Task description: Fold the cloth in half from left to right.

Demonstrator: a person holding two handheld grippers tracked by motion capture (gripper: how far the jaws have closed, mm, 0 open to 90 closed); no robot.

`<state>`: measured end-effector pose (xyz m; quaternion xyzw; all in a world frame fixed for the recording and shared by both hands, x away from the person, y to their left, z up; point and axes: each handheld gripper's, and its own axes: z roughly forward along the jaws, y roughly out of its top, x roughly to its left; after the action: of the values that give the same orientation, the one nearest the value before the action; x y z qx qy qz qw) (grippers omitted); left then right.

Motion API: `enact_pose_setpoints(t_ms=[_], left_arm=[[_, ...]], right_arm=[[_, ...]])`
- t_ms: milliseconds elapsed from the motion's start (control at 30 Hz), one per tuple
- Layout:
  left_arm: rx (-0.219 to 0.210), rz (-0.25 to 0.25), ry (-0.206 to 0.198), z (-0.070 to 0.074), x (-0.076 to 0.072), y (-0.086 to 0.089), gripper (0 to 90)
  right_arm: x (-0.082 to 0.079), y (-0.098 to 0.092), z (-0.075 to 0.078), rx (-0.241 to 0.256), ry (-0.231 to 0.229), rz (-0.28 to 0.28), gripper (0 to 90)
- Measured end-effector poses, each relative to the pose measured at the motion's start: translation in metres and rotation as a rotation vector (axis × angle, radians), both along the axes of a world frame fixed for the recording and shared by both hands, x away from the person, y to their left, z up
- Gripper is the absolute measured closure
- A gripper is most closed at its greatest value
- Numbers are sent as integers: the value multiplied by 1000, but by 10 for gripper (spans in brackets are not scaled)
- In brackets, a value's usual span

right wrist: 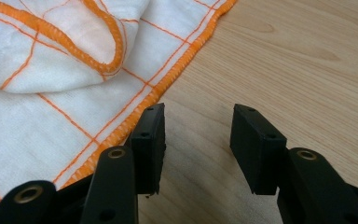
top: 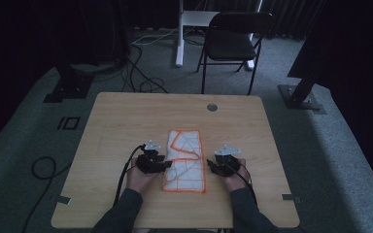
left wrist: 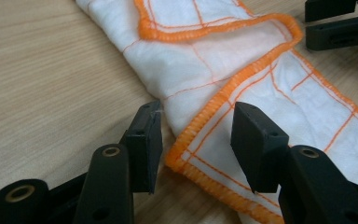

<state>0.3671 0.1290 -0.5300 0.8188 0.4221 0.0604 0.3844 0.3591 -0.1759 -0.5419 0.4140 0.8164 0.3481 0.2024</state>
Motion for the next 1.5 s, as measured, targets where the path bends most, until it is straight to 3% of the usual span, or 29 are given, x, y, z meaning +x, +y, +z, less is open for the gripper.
enact_pose_setpoints(t_ms=[133, 333, 367, 400, 533, 733, 900, 967, 1133, 1367, 1500], left_arm=[[22, -10, 0, -1, 0, -4, 570], [36, -19, 9, 0, -4, -7, 758], [41, -22, 3, 2, -6, -8, 758], [41, -27, -7, 5, -9, -8, 819], [21, -49, -30, 15, -15, -9, 852], [5, -116, -71, 29, -27, -24, 855], [29, -159, -98, 36, -34, -38, 847], [35, -165, -101, 37, -35, -39, 844], [-4, -190, -90, 40, -39, -42, 850], [-23, -265, -92, 44, -47, -71, 852], [-60, -296, -124, 49, -50, -79, 717]], right_arm=[[0, 0, 0, 0, 0, 0, 551], [0, -1, 1, 3, 1, -3, 550], [0, -1, 1, 3, 0, -3, 550], [0, -1, 1, 3, -1, -3, 550], [0, 0, 0, 4, -1, -3, 550], [0, 0, 0, 1, -4, 0, 550], [0, -1, 1, 3, -3, -2, 550], [0, -1, 1, 4, -4, -2, 550], [0, -1, 1, 3, -4, -2, 550], [0, -1, 2, 7, -6, -6, 550], [0, -3, 3, 15, -10, -13, 548]])
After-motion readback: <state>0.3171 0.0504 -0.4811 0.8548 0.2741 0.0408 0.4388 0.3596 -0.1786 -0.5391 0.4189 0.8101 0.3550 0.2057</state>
